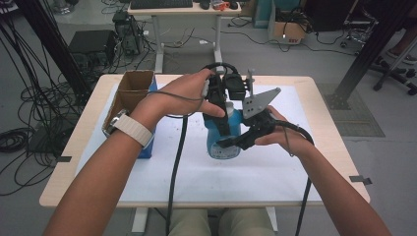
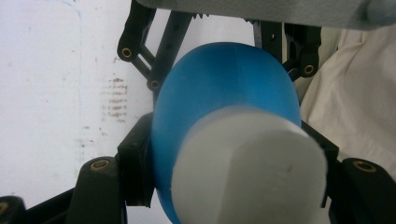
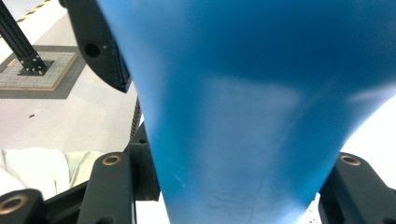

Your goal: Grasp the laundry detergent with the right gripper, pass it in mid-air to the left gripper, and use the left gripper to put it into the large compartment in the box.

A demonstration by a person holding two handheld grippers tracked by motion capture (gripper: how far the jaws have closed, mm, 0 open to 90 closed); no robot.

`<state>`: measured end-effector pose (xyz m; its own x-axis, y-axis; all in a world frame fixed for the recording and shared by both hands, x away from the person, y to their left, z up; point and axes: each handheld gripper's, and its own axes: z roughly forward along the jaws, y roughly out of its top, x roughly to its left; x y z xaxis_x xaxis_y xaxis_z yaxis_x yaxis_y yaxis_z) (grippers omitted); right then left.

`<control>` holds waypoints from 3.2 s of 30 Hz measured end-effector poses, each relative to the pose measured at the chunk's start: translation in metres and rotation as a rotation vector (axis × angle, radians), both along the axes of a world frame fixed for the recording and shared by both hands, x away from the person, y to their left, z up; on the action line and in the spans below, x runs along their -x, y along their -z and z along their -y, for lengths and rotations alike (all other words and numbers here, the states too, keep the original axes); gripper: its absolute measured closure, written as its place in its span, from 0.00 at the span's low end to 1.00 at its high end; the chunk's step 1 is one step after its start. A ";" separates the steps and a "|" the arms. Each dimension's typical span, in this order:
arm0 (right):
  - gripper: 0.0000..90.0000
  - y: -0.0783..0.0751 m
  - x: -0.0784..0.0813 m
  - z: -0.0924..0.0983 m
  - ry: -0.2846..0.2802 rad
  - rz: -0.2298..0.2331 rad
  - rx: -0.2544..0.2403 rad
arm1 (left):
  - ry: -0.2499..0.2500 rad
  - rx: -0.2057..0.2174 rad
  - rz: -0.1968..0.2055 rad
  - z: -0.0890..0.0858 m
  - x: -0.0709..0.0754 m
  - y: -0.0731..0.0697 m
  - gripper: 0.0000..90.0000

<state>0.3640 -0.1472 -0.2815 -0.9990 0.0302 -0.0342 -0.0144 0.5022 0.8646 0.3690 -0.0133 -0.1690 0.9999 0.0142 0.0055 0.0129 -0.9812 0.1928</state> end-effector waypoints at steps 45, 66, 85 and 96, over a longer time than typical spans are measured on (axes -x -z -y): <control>0.47 -0.002 -0.001 0.000 0.001 0.001 -0.006 | -0.042 -0.003 -0.020 0.000 0.001 -0.002 0.41; 0.47 0.001 -0.001 0.002 0.008 0.001 -0.036 | -0.041 -0.016 -0.015 0.004 0.002 -0.003 0.42; 0.03 0.020 0.003 0.057 0.114 -0.137 0.029 | -0.082 -0.046 -0.014 -0.001 0.005 -0.001 0.41; 0.05 0.009 -0.006 0.098 0.182 -0.140 0.234 | -0.216 -0.080 0.025 -0.011 -0.004 -0.025 0.41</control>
<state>0.3697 -0.2452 -0.2909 -0.9733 0.2164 0.0762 0.2050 0.6711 0.7125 0.3734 -0.0023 -0.1436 0.9732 0.2264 0.0400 0.2204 -0.9683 0.1175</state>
